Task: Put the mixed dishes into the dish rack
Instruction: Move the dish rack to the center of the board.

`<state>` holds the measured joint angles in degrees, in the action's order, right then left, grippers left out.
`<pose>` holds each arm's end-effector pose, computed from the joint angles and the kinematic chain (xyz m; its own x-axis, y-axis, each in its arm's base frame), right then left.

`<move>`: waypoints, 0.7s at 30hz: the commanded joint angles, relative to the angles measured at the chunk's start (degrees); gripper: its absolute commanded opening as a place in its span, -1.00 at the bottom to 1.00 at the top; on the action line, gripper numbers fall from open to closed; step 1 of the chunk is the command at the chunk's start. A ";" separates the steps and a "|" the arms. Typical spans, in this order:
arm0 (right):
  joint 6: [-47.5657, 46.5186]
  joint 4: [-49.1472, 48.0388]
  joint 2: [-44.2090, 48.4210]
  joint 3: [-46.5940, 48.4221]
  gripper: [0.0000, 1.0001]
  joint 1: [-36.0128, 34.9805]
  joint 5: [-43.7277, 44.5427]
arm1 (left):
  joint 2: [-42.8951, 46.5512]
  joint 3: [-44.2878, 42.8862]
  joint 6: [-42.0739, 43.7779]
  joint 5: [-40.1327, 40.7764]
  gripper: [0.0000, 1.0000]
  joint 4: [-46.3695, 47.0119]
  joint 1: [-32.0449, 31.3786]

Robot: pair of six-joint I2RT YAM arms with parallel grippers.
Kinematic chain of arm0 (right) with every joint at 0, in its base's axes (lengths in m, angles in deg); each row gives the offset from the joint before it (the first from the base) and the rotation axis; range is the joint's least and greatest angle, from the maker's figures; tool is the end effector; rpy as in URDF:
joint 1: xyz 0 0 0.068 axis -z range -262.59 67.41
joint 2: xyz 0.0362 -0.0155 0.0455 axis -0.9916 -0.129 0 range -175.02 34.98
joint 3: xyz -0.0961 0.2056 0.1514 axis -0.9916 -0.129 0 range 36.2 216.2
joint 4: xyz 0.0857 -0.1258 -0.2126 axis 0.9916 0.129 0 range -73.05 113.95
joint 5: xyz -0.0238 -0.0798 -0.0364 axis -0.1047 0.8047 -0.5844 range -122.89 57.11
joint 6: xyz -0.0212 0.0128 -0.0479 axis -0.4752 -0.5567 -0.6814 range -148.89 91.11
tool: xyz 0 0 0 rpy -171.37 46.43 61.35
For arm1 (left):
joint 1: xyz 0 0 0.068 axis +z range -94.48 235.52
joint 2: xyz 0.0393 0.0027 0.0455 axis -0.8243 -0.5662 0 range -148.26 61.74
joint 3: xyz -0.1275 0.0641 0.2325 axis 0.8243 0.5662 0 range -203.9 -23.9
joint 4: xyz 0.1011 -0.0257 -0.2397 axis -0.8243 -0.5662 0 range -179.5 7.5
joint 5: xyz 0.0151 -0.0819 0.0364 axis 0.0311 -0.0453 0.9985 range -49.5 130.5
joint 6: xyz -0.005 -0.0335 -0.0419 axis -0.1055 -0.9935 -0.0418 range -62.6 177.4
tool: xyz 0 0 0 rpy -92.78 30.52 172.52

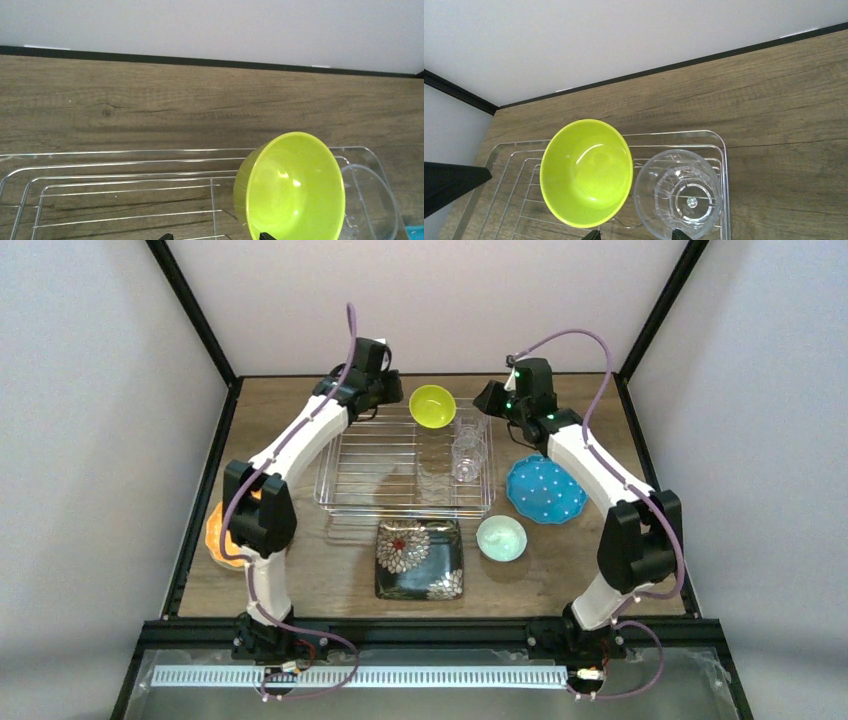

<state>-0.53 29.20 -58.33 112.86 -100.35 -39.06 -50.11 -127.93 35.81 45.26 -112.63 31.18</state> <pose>0.3636 0.1204 0.3114 -0.5918 0.3063 -0.7456 -0.1271 0.8780 0.4616 0.4161 -0.1850 0.3174 -0.6504 -0.1084 -0.7518 0.1202 0.9626 -0.2428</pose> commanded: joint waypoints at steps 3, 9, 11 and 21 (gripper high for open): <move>-2.35 1.50 -3.49 3.53 0.68 -0.09 0.16 | -2.81 0.59 1.88 -2.87 0.99 0.45 -0.09; -3.76 3.08 -5.72 5.54 0.68 -0.04 1.45 | -3.41 0.36 1.81 -3.01 0.99 1.10 -0.04; -4.07 3.67 -6.26 5.85 0.68 0.09 2.17 | -3.35 0.17 1.69 -2.65 0.99 1.21 -0.04; -4.78 5.93 -8.12 6.33 0.66 4.30 0.38 | 0.74 3.11 -0.77 2.44 0.99 -0.98 -0.08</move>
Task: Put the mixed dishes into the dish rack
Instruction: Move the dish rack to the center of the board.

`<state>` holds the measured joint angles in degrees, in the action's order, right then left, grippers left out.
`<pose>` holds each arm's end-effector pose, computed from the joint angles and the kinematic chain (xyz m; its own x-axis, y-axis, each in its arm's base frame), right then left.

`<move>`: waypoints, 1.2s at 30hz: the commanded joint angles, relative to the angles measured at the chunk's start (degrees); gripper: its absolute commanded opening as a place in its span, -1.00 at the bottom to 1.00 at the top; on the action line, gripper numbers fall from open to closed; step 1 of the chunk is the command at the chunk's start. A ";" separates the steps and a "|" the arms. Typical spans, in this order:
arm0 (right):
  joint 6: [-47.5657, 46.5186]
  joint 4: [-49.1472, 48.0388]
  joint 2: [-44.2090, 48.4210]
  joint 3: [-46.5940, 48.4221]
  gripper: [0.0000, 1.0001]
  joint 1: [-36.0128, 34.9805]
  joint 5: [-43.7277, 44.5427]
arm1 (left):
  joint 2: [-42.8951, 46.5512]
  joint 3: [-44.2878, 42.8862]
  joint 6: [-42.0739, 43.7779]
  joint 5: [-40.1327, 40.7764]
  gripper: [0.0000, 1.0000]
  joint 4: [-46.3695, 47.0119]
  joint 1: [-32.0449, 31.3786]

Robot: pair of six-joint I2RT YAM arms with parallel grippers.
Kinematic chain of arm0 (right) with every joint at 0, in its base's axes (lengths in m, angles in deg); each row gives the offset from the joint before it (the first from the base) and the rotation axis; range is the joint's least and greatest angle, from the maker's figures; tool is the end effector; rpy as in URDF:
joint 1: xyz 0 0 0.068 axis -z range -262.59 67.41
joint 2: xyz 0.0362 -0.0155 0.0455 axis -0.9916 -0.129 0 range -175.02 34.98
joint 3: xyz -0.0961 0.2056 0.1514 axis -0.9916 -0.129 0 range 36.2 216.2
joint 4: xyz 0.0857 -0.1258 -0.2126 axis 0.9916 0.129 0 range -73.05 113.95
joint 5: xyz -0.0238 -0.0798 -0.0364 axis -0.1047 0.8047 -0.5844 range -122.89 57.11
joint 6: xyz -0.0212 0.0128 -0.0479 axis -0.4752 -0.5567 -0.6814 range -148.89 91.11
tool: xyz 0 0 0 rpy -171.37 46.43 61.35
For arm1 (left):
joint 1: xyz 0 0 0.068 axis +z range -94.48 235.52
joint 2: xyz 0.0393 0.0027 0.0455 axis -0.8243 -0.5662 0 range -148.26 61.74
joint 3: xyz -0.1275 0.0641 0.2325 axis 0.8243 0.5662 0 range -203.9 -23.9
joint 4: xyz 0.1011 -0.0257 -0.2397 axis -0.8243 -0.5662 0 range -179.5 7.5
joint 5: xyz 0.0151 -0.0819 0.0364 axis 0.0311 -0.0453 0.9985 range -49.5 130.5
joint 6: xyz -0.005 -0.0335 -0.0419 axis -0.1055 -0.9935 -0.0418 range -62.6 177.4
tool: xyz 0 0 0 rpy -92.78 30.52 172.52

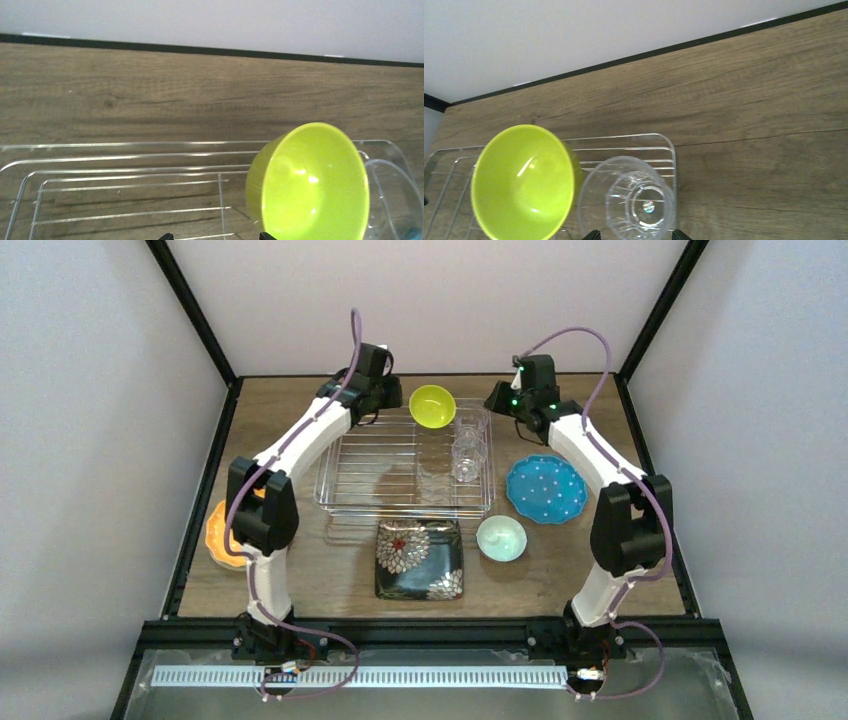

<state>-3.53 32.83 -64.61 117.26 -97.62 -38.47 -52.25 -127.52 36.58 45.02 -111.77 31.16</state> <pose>0.3909 0.1085 0.2909 -0.6371 0.2703 -0.7218 -0.0695 0.9125 0.4030 0.4233 -0.1885 0.2998 -0.6699 -0.0857 -0.7375 0.1260 0.9658 -0.2268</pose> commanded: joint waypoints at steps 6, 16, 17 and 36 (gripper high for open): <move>-5.39 5.26 -1.97 1.53 0.64 2.06 0.01 | 9.67 11.95 -7.76 6.56 0.99 -0.57 -0.06; -6.12 6.81 -1.56 -2.74 0.53 2.07 -2.34 | 16.72 22.29 -11.22 8.27 0.99 -2.26 -0.23; -6.12 6.81 -1.64 -3.09 0.51 2.09 -2.61 | 17.23 23.43 -11.37 8.31 0.99 -2.13 -0.29; -6.12 6.41 -5.13 -4.87 0.22 2.08 -4.43 | 22.09 31.86 -14.02 8.14 0.99 -2.07 -3.49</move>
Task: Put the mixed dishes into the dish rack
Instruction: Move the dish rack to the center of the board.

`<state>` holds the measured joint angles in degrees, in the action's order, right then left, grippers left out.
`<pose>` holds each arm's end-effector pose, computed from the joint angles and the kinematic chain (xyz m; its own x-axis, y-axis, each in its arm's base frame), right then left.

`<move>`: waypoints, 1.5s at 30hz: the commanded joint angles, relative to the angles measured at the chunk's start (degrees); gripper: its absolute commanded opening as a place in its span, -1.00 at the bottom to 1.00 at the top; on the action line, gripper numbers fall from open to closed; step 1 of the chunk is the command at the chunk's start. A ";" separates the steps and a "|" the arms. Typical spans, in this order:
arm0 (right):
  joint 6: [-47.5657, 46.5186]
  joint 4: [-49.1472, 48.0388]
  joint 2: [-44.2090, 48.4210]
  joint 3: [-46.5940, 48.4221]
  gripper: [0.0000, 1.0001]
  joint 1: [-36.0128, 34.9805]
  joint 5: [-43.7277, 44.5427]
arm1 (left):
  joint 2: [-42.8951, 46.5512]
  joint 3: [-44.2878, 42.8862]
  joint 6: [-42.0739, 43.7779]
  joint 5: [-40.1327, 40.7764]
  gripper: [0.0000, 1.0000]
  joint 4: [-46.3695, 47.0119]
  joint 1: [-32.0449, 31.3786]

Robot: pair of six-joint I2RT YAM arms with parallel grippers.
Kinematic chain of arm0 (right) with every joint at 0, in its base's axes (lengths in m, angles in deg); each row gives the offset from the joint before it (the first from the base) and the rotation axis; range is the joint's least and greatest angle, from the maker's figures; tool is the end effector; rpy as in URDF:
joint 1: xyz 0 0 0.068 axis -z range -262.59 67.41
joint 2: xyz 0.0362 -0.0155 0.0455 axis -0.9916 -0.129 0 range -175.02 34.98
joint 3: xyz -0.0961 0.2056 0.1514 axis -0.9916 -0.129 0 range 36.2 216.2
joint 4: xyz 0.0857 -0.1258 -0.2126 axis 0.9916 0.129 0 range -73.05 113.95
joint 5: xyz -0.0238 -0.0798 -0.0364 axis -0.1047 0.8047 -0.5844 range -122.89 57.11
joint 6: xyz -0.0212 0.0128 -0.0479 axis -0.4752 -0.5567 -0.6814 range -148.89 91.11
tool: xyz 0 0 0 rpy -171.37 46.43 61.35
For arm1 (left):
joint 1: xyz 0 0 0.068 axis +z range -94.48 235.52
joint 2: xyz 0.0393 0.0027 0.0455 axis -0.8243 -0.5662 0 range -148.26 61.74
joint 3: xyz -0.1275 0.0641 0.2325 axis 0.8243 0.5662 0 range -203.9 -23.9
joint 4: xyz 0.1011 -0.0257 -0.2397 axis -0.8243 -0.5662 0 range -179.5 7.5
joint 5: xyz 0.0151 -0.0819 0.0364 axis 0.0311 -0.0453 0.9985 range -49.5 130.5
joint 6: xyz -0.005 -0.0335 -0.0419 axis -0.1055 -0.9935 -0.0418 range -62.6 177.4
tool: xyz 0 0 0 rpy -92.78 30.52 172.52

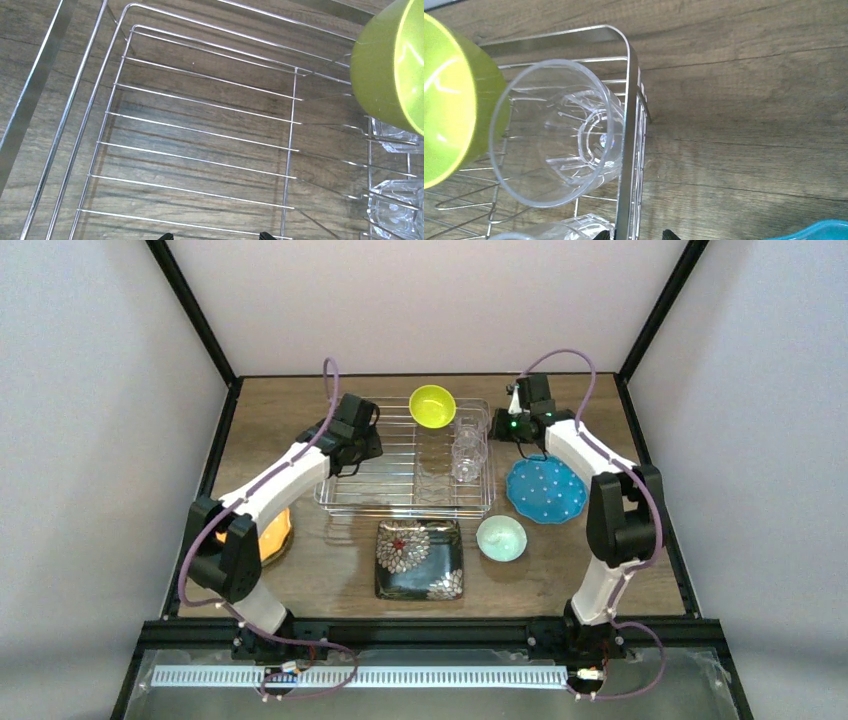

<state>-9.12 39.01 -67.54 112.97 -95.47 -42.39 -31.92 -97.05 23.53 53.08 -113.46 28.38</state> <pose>0.3860 0.0942 0.2379 -0.7908 0.1614 -0.5905 -0.0643 0.9374 0.3423 0.3194 -0.1550 0.2623 -0.7590 -0.2223 -0.6120 -0.1186 0.9714 -0.2057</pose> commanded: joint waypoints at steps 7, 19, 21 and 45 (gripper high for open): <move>-0.03 0.58 -5.53 1.21 0.03 -0.09 -1.15 | 3.97 1.39 -1.29 0.62 0.99 -1.73 -1.12; -0.21 3.91 -9.02 5.15 -0.69 -0.05 1.20 | 8.79 5.37 -2.34 1.20 0.99 -4.43 -2.17; -0.12 4.55 -9.48 5.65 -0.84 -0.07 1.45 | 10.10 6.39 -3.16 1.58 0.99 -4.69 -2.86; 0.44 6.15 -11.22 9.18 -0.99 -0.07 -0.58 | 29.09 19.95 -21.60 2.49 0.99 -14.10 -15.30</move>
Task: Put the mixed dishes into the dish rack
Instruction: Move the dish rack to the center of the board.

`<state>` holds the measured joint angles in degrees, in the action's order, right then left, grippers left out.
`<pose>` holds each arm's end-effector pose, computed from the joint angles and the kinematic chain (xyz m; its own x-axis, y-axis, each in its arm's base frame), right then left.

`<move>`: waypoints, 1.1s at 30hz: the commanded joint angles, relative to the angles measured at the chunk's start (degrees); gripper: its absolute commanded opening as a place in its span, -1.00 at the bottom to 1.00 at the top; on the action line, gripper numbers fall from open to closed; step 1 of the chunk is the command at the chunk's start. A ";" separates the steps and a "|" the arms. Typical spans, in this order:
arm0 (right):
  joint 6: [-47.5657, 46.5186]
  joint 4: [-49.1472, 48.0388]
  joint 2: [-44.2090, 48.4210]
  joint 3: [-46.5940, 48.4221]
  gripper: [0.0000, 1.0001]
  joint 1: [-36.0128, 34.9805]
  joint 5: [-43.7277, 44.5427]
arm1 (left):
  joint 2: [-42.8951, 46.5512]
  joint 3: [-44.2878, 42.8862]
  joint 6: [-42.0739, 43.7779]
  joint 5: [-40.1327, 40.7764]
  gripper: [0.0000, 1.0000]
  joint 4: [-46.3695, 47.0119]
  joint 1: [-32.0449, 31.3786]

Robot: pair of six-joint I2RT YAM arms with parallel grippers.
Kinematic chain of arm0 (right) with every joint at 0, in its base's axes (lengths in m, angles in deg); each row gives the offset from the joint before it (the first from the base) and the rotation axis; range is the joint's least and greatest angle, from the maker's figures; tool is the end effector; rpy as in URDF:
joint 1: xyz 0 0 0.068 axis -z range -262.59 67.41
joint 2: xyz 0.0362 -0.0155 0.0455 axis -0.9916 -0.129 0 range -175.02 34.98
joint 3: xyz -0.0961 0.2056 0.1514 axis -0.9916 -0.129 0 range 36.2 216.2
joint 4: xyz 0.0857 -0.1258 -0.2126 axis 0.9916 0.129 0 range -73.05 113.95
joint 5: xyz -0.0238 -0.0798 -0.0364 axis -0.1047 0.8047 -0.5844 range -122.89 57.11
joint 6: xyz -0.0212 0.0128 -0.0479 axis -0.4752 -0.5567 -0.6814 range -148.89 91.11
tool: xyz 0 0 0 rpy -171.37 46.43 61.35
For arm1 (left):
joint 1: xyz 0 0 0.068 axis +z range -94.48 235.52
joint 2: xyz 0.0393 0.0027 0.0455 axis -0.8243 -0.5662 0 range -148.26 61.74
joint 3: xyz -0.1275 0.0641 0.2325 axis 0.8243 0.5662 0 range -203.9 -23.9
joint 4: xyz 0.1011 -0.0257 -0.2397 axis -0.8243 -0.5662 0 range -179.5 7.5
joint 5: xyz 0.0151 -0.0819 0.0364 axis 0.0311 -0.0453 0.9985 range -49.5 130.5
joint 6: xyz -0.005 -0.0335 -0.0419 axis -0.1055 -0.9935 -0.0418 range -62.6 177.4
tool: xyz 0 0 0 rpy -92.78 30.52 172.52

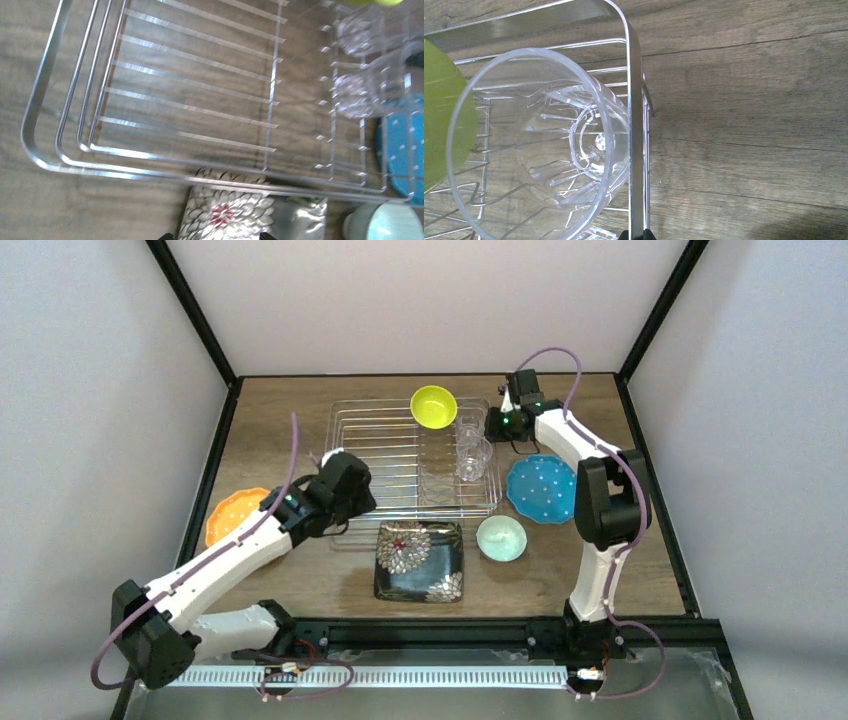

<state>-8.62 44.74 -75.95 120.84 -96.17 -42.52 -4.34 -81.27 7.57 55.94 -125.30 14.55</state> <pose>0.4113 0.1054 0.2169 -0.8518 0.1456 -0.5032 -0.0339 0.9433 0.3303 0.1810 -0.1447 0.2923 -0.7687 -0.3081 -0.5605 -0.1247 0.9317 -0.3411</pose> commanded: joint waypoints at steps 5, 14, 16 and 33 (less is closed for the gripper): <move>-0.06 0.57 -2.62 1.40 -0.99 0.64 -0.91 | 0.77 7.07 -7.72 0.88 0.99 -1.00 -2.72; -0.85 1.27 -1.67 0.55 -0.99 0.58 -1.01 | -3.73 10.44 -11.31 5.45 0.99 4.40 -2.97; -0.93 1.30 -1.37 0.23 -0.99 0.65 -1.01 | -5.45 10.23 -11.63 6.20 0.99 5.29 -2.92; -1.38 1.73 1.33 -3.86 -0.99 0.64 -0.92 | -15.76 5.12 -11.37 12.04 0.99 8.09 -2.87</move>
<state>-9.01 43.12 -75.21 119.29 -96.11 -42.74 -18.04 -73.86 -3.62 64.45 -120.36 11.36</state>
